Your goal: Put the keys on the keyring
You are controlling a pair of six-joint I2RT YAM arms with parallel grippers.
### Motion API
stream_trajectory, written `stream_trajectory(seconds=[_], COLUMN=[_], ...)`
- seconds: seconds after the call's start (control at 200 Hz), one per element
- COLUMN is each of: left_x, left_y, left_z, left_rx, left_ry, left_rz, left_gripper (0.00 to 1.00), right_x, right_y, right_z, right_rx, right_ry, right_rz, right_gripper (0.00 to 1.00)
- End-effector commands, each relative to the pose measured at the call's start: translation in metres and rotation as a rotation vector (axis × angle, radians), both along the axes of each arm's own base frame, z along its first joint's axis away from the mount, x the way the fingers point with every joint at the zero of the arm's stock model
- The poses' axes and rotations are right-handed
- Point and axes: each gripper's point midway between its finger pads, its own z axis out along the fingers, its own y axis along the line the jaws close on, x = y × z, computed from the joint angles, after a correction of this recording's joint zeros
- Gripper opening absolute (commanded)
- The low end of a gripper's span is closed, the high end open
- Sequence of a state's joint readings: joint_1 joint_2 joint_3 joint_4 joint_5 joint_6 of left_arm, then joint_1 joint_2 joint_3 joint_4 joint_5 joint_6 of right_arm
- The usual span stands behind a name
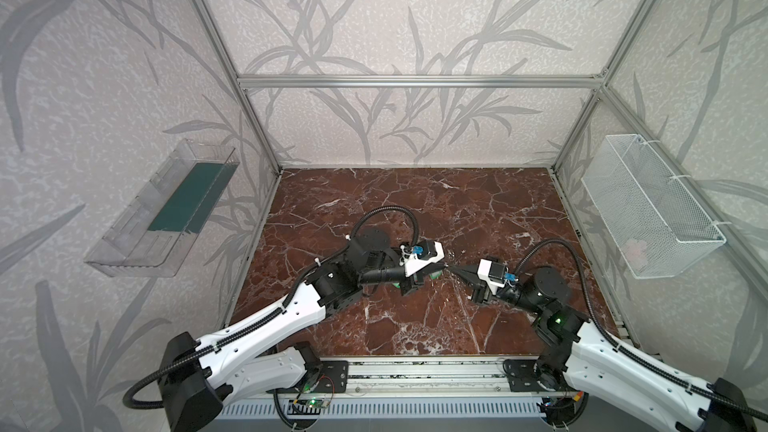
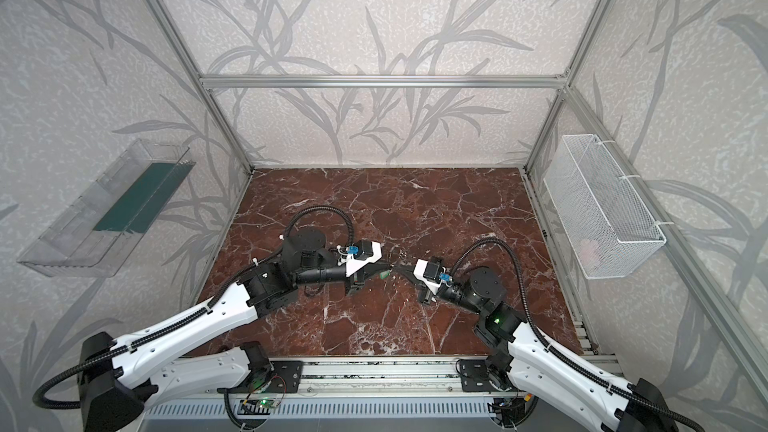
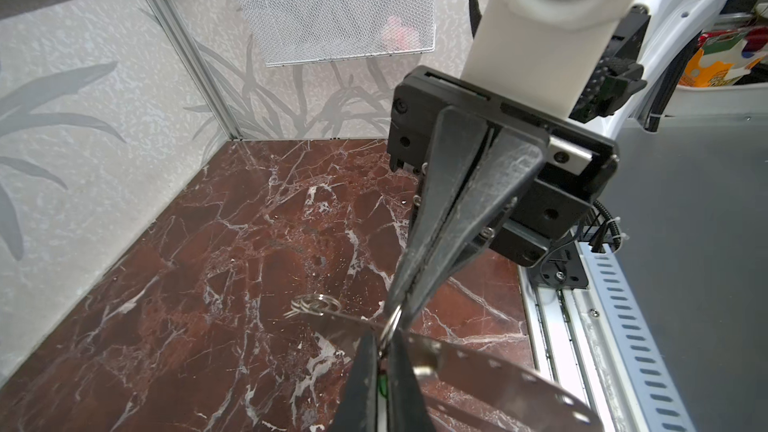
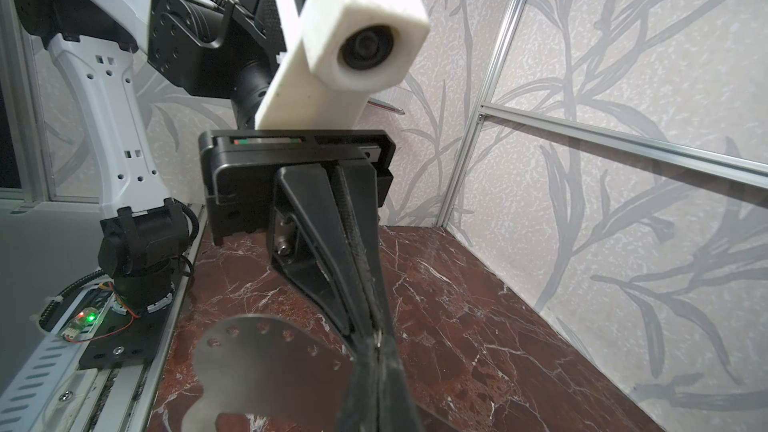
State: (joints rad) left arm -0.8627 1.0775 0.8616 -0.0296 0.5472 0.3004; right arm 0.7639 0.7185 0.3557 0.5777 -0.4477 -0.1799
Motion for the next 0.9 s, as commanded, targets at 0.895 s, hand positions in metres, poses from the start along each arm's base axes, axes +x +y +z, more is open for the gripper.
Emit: stream_trajectory(seconds=[0.895], left_x=[0.007], left_y=[-0.001], left_z=[0.008], left_rx=[0.511], left_ry=[-0.084], left_rz=[-0.046], left_gripper=[0.00], right_x=[0.016], right_y=[-0.020], right_z=[0.003], right_rx=[-0.173], right_ry=[-0.033], right_rz=[-0.172], right_gripper=[0.22])
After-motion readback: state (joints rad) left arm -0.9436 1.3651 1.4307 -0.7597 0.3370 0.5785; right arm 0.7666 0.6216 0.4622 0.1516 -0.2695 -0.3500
